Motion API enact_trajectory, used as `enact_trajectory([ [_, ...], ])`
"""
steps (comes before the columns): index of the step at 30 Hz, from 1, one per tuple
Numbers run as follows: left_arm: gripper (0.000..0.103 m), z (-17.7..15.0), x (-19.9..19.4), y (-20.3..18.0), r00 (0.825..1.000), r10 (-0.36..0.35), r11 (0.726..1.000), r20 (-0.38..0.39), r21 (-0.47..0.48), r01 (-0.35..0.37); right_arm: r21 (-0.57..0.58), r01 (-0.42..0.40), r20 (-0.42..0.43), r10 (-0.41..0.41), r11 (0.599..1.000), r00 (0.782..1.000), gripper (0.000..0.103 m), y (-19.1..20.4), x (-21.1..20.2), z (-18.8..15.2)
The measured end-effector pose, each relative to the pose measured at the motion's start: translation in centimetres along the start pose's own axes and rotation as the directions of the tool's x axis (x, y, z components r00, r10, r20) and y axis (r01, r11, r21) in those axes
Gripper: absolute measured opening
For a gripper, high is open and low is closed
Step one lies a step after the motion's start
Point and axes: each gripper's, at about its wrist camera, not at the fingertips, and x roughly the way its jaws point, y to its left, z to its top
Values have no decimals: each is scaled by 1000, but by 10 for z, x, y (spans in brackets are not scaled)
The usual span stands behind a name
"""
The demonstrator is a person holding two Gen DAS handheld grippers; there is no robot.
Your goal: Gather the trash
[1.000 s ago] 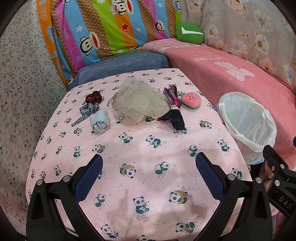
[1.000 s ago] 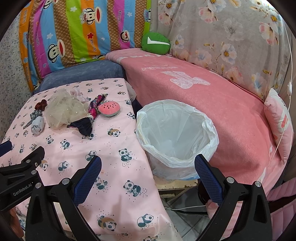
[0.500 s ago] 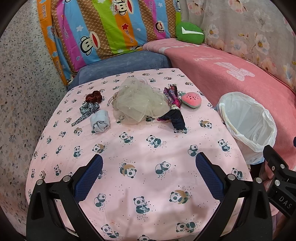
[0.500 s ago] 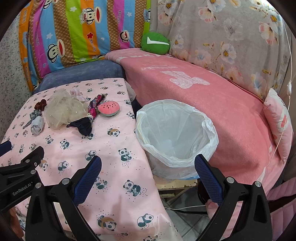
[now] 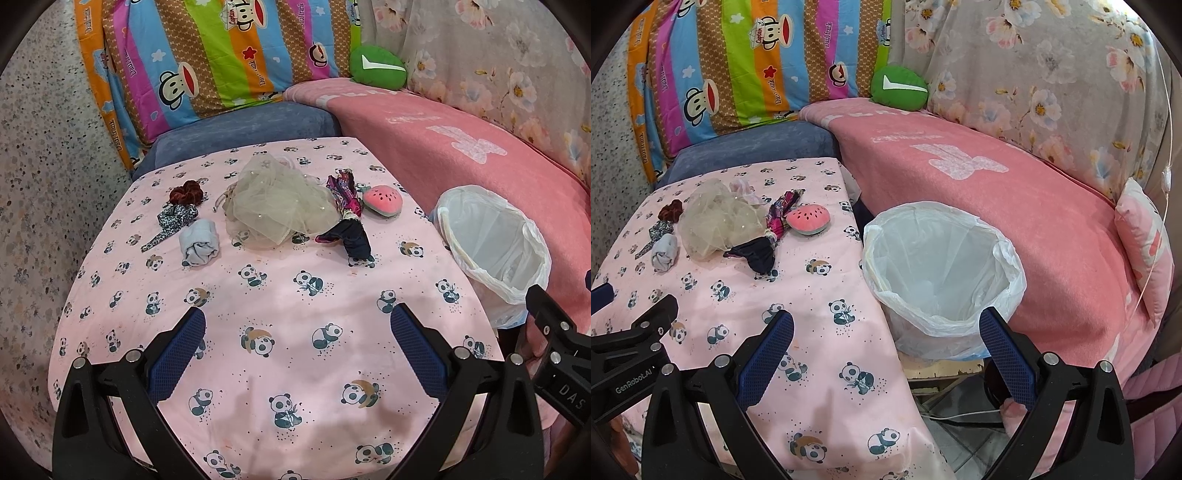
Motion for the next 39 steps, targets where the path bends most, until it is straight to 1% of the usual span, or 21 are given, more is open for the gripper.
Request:
enact_trajectory([
  [5,96,2,6,14,1000,-6,1000,-1,-14,6,11,6,12,-6,1000,1000,96,4,2,7],
  [14,96,9,27,50,1000,-10,998,-22,-69,8,31,-27,14,26,999,1000,96,28,16,15],
  [23,96,21,59,98,999,22,990,-44,-135,-28,24,-65,17,65,998,998,96,61,41,32],
  [24,96,22,63,104,999,23,990,-43,-142,-28,24,-73,13,72,997,997,96,66,44,34],
  [29,96,28,86,139,996,65,980,-63,-185,-75,10,-99,-1,99,995,995,96,88,63,43],
  [34,96,36,105,166,994,85,971,-64,-216,-97,-5,-118,-26,118,993,993,96,113,85,50],
  [36,96,39,115,175,994,82,968,-68,-232,-95,-6,-128,-37,128,992,991,96,122,93,52],
  [39,96,42,131,182,995,50,964,-83,-255,-69,-13,-147,-43,146,989,988,96,137,101,57],
])
